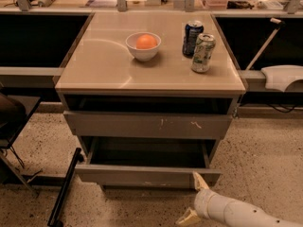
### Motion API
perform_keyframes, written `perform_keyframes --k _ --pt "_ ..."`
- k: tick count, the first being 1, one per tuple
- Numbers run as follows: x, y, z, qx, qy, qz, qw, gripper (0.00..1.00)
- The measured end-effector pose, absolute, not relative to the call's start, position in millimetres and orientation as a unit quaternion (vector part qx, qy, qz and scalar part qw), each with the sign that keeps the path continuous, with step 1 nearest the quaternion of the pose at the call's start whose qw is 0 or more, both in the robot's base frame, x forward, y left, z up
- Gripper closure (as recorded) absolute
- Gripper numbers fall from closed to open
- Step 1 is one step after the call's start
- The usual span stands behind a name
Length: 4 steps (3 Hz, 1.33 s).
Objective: Open middle drawer
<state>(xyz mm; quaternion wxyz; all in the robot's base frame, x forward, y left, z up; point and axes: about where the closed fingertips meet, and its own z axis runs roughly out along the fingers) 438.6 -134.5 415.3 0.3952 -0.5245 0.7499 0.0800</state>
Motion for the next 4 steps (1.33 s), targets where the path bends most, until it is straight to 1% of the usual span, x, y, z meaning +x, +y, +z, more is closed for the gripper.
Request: perform_keyframes --k 1,2,3,4 --pt "446 -151 447 -0.533 0.743 0.038 0.402 0.00" --pt "463 -172 491 -0.551 0.737 -0.016 0.392 0.00" --pt "470 -173 505 -0.558 0.730 -0.029 0.394 0.00" --pt "482 -165 484 -0.566 0.731 -0.015 0.381 0.00"
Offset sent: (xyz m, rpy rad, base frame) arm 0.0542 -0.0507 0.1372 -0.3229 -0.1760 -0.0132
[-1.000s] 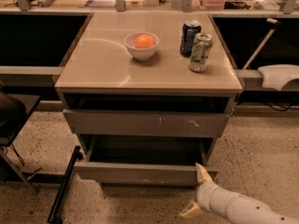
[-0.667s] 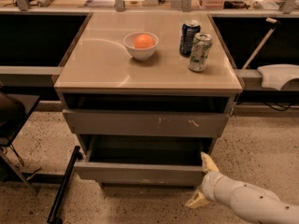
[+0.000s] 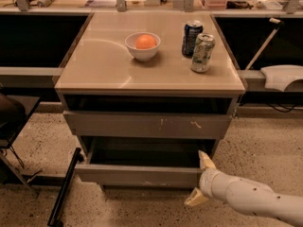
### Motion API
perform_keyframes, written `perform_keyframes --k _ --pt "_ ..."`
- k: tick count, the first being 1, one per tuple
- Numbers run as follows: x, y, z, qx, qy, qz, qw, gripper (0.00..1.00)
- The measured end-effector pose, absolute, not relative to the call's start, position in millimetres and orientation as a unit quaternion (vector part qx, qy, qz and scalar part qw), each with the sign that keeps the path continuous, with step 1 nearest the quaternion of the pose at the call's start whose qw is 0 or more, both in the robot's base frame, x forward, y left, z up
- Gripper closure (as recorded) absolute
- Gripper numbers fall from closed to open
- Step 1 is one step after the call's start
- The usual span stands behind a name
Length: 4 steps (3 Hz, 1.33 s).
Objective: Open middle drawer
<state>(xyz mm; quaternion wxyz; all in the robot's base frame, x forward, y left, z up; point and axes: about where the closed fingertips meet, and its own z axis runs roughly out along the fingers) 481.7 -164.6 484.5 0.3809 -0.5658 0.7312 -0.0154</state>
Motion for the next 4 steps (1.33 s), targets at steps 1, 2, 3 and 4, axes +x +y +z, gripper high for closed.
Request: perform_keyframes --k 1,2,3,4 --pt "507 -132 455 -0.586 0.727 0.013 0.358 0.00" --pt "518 -99 449 -0.607 0.710 0.026 0.355 0.00" --pt "518 -99 449 -0.608 0.710 0.026 0.355 0.00" --pt "511 -114 431 -0.594 0.724 0.038 0.348 0.00"
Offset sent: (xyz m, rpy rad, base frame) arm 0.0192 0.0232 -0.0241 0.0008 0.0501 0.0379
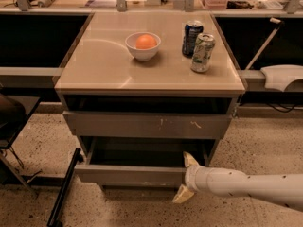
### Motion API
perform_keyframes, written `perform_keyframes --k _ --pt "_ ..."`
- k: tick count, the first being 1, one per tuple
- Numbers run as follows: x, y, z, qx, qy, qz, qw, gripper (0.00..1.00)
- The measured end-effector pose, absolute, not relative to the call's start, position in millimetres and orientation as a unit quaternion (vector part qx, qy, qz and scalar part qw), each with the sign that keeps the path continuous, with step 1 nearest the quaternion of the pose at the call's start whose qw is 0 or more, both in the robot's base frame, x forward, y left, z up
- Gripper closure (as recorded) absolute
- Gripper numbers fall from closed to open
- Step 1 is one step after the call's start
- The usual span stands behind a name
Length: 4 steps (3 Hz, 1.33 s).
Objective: Open middle drawer
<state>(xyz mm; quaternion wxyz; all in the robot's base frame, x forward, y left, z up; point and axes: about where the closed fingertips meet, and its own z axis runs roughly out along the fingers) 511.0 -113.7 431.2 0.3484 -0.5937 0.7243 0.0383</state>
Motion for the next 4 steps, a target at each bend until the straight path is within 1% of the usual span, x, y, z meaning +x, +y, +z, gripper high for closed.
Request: perform_keyframes --k 1,2,4 --pt "505.1 -134.5 406.3 -0.570 0.743 0.061 0.346 0.00" --pt "503.5 -141.4 401.4 -0.562 0.749 0.064 0.345 0.19" --pt "503.5 -141.3 401.4 -0.562 0.749 0.064 0.345 0.65"
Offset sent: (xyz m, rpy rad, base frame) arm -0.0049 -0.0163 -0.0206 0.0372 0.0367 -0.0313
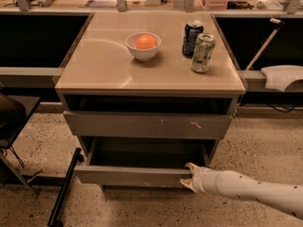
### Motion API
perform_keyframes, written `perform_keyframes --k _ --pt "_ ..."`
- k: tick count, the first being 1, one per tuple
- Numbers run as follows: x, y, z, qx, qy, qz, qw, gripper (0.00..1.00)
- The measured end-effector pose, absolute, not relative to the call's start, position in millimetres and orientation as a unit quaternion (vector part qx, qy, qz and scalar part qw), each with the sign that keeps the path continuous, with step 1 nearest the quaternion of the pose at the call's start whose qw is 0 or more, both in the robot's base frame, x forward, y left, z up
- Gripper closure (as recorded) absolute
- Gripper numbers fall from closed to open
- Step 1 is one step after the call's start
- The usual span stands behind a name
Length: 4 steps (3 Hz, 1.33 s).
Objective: Open middle drawer
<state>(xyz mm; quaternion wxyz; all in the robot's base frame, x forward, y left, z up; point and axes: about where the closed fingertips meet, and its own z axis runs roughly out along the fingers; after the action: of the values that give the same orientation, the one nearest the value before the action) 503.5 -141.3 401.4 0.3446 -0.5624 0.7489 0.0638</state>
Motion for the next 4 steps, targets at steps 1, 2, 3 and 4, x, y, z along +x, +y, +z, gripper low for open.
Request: perform_keyframes --k 1,2,3,4 --pt "503 -141 401 -0.562 0.749 0.064 0.345 0.89" --pt "503 -141 401 -0.562 0.749 0.064 0.345 1.00" --pt "503 -141 406 -0.562 0.749 0.064 0.345 1.00" --pt "493 -140 419 -0.560 0.743 0.054 0.362 1.00"
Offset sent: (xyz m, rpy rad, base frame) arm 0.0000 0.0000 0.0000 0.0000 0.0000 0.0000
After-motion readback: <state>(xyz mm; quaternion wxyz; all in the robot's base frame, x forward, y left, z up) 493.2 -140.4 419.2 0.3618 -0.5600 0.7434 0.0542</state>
